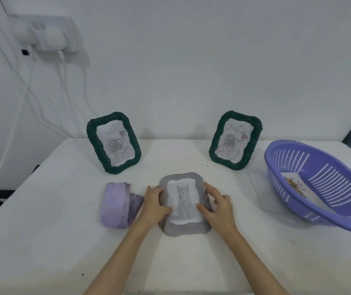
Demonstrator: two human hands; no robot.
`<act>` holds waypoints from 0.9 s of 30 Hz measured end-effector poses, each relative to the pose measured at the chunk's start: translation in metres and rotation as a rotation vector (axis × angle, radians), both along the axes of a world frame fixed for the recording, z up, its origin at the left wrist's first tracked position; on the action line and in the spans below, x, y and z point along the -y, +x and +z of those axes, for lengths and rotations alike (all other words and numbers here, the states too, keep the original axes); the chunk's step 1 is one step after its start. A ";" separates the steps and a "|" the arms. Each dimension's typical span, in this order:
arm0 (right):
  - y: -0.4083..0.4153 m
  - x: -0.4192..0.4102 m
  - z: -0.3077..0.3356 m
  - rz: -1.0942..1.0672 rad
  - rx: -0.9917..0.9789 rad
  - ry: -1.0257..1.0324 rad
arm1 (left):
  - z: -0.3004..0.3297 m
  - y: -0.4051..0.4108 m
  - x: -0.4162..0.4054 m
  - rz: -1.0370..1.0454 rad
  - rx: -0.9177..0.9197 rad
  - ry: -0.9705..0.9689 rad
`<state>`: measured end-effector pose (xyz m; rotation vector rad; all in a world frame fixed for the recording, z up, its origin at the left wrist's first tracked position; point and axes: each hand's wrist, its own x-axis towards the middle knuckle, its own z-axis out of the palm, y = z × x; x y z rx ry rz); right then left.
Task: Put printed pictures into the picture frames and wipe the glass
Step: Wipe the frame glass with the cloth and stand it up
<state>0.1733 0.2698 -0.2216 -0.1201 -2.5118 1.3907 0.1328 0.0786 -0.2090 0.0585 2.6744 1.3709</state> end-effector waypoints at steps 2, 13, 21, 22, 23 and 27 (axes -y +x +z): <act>0.001 0.000 0.002 -0.005 -0.038 -0.056 | -0.002 0.002 0.000 0.021 -0.020 0.125; 0.002 -0.006 0.014 0.013 -0.084 -0.152 | 0.017 0.013 0.010 -0.034 -0.012 0.753; -0.009 -0.015 0.055 0.262 0.161 -0.470 | 0.048 0.009 0.012 -0.104 -0.080 0.865; -0.010 -0.015 0.061 0.283 0.158 -0.498 | 0.051 0.008 0.014 -0.117 -0.092 0.877; -0.010 -0.015 0.067 0.296 0.151 -0.505 | 0.055 0.006 0.015 -0.124 -0.103 0.892; -0.016 -0.010 0.081 0.340 0.088 -0.496 | 0.064 0.000 0.016 -0.135 -0.127 0.948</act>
